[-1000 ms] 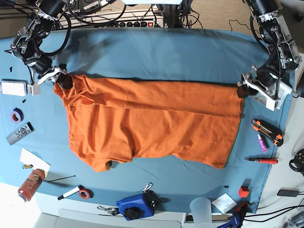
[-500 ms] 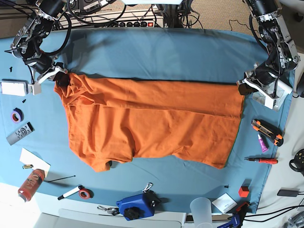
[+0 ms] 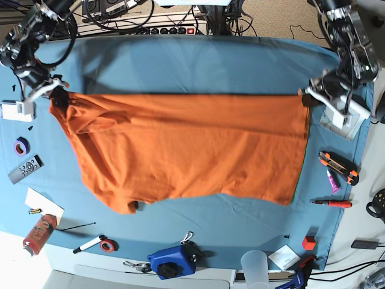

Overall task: Layout the t-shirt on the table in an organized manner, then fold the t-shirt properly
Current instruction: 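Pull the shirt corners apart with both grippers to smooth it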

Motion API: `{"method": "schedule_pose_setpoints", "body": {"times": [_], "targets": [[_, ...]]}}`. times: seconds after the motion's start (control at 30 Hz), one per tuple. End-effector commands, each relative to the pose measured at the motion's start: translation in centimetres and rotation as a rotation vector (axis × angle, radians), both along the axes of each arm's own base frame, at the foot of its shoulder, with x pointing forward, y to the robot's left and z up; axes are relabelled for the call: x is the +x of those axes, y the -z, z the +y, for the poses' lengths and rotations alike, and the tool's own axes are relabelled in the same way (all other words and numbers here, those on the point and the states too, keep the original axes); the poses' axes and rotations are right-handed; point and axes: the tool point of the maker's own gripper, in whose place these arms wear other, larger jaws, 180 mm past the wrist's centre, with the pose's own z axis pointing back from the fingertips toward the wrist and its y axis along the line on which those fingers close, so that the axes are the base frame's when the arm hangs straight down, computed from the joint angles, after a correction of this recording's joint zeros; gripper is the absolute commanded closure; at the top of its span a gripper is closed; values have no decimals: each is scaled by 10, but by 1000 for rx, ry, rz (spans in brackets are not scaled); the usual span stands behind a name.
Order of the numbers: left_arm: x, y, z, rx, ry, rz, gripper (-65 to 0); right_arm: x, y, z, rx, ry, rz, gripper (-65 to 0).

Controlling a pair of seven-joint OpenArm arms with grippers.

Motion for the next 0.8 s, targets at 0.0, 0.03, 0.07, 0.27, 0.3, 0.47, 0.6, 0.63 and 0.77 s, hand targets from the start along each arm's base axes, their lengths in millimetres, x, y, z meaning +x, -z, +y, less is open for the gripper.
{"method": "schedule_pose_setpoints", "body": {"times": [0.0,0.03,0.07,0.27,0.3,0.47,0.6,0.63,0.77], "targets": [[3,-12,4,25,9,-37,0,2,-15,-5,-30,-12,-34,0],[-2,-13,3,34,17,-36,0,-2,-15,-5,-35,-21,-24,0],[-7,-14,3,42,22,-35,0,-6,-15,-5,-39,-26,-17,0],[-32,-11,1,67,40,2,0,-32,-1,-6,-37,-31,60,0],[-36,-10,2,68,37,10,0,-36,1,-6,-35,-30,70,0],[-50,-9,20,78,-15,31,0,-52,-2,-14,-16,6,71,0],[-50,-14,17,51,3,4,0,-57,-2,-18,-17,18,83,0],[-50,-15,15,43,14,-2,0,-58,-1,-18,-17,16,86,0],[-52,-17,7,33,84,-15,-61,-59,0,-17,-16,12,96,-2]]}}
